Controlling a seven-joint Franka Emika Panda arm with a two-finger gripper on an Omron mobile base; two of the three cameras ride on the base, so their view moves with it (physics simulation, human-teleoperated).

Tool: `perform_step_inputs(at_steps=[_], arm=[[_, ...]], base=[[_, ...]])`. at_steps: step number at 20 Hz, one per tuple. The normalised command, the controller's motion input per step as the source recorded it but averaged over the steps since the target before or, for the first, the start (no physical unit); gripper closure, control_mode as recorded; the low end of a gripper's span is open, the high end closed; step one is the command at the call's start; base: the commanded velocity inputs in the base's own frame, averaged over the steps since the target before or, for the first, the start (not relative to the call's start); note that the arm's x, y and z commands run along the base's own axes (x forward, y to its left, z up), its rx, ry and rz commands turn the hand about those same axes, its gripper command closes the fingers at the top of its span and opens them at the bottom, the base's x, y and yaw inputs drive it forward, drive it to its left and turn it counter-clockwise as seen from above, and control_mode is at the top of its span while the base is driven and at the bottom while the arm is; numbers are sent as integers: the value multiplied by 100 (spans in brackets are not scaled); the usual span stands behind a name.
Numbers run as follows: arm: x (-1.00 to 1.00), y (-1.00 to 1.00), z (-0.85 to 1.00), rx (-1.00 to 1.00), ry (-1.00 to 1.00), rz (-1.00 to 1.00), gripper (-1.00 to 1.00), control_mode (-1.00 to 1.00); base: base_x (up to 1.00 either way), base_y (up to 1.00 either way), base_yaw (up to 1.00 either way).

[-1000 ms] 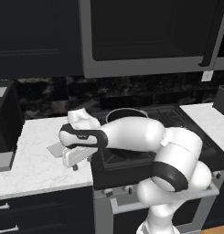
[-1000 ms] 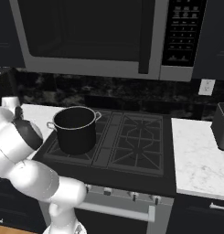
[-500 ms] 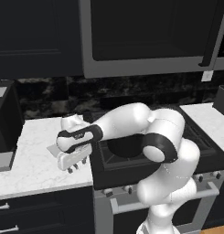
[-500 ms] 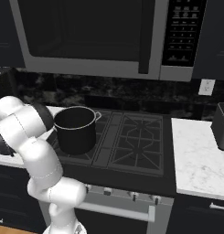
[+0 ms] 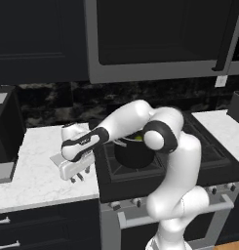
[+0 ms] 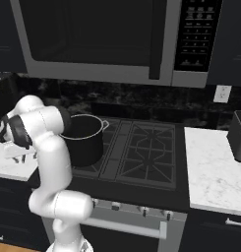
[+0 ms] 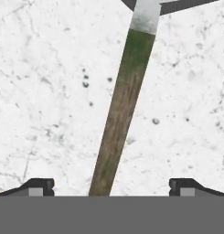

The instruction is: Put the eggplant and lime in the pot. Retrieve the spatula and lightly stir the vegetables in the pot.

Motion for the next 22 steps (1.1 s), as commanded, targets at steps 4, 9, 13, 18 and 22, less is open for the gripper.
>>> perform_step_inputs(at_steps=[4, 9, 13, 18, 22], arm=[[12, 2, -46, 0, 0, 0, -100, -100], [0, 0, -44, 0, 0, -1, 100, -100], [-16, 0, -25, 0, -1, -6, 100, -100], [-39, -6, -2, 1, -4, -13, 100, -100], [-50, -12, 21, 5, -10, -15, 100, -100]], base=[[0, 0, 0], [0, 0, 0], [0, 0, 0], [0, 0, 0], [0, 0, 0]])
